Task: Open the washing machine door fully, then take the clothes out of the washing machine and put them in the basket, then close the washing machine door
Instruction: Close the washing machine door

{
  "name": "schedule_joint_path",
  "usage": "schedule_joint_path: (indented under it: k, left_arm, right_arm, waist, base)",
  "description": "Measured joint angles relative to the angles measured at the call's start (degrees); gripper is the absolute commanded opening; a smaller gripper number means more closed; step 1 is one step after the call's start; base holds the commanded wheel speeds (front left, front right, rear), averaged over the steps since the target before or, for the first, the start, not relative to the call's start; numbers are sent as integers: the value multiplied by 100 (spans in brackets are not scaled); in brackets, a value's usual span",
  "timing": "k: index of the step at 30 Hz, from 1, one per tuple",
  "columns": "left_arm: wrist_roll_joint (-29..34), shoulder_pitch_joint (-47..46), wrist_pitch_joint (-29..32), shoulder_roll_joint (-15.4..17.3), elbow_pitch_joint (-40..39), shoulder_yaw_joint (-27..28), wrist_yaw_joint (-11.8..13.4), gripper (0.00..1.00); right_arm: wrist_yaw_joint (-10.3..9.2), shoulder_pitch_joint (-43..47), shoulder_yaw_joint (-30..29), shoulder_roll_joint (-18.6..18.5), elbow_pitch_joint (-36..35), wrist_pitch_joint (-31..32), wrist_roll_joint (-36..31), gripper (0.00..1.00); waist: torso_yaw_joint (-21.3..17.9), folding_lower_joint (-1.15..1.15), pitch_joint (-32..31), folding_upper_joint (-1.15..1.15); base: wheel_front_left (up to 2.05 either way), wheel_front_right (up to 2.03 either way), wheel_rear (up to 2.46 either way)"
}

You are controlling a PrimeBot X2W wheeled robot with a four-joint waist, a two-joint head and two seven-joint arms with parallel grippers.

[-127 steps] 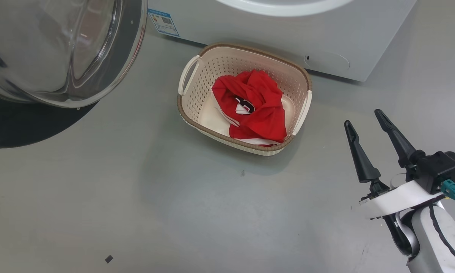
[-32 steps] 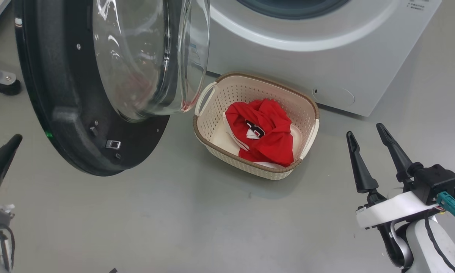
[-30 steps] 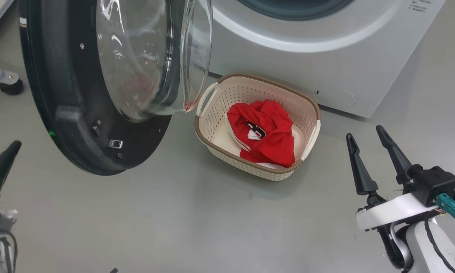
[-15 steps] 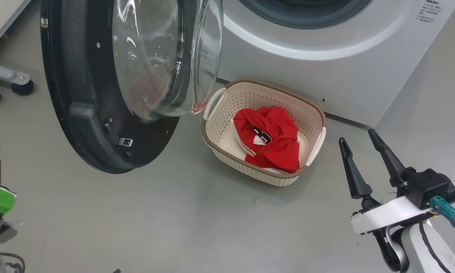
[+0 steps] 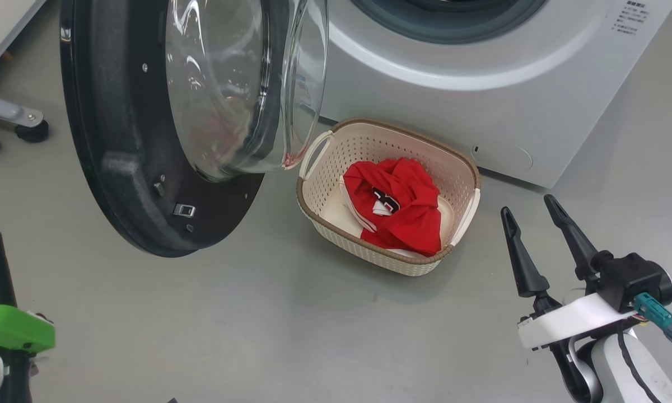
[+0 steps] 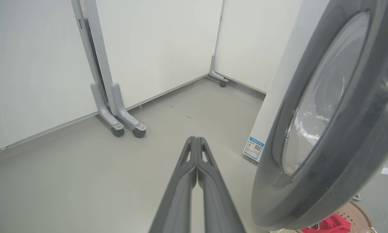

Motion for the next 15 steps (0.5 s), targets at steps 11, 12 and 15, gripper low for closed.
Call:
schedule_joint_path:
  k: [11, 12, 15]
  left_arm:
    - [483, 303, -1192, 12, 322, -267, -1, 0]
    - [548, 339, -1269, 21, 379, -298, -1, 0]
    - [735, 402, -1512, 37, 506, -296, -1, 79]
  right_arm:
    - [0, 51, 20, 37, 2, 0, 0, 100]
    - [0, 51, 27, 37, 2, 0, 0, 100]
    - [0, 52, 32, 41, 3, 0, 0, 100]
  waist:
    - [-21, 0, -23, 0]
    - [-26, 0, -24, 0]
    - [-37, 0, -27, 0]
  base:
    - [0, 0, 0]
    - [0, 0, 0]
    - [0, 0, 0]
